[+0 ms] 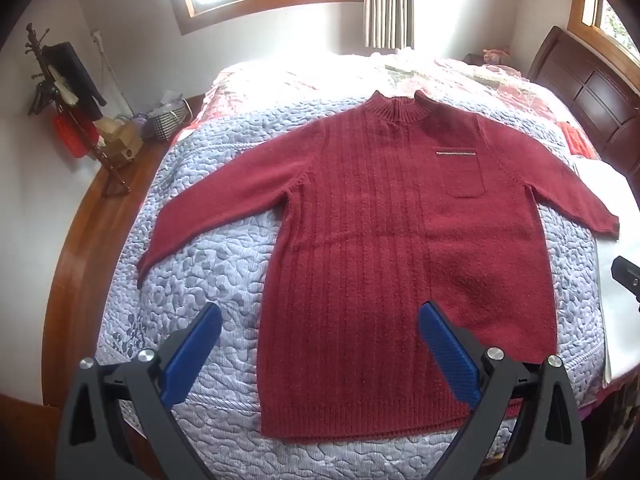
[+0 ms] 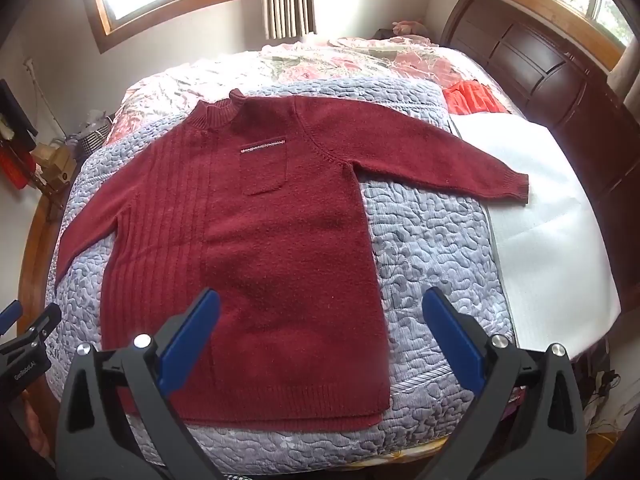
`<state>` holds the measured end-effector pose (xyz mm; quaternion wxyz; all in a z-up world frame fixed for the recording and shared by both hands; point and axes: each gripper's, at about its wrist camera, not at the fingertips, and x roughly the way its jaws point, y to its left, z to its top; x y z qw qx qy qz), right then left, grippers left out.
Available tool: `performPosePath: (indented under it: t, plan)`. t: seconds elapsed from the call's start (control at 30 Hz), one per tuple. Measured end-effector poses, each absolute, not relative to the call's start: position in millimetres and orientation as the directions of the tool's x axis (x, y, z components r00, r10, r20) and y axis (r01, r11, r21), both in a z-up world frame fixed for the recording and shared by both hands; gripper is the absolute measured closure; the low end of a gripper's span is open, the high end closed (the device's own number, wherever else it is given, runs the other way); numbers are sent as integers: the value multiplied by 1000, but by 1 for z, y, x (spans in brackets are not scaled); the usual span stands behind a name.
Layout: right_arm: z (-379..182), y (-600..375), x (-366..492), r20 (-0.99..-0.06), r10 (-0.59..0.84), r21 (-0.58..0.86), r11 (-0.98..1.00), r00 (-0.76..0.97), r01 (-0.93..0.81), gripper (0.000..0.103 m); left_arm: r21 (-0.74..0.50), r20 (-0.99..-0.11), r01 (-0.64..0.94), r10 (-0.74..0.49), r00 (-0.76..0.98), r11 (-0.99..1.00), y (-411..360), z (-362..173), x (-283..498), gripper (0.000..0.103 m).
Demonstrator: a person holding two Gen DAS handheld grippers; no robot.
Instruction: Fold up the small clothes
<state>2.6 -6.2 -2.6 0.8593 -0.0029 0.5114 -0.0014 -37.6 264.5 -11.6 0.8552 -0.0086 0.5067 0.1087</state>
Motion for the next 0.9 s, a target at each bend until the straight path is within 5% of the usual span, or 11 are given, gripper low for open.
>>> performPosePath:
  t: [0.9]
  plan:
    - [-5, -16, -1, -883, -1, 3, 1000, 469, 9, 3, 90, -866, -195, 174, 469, 977, 260, -6, -41, 4]
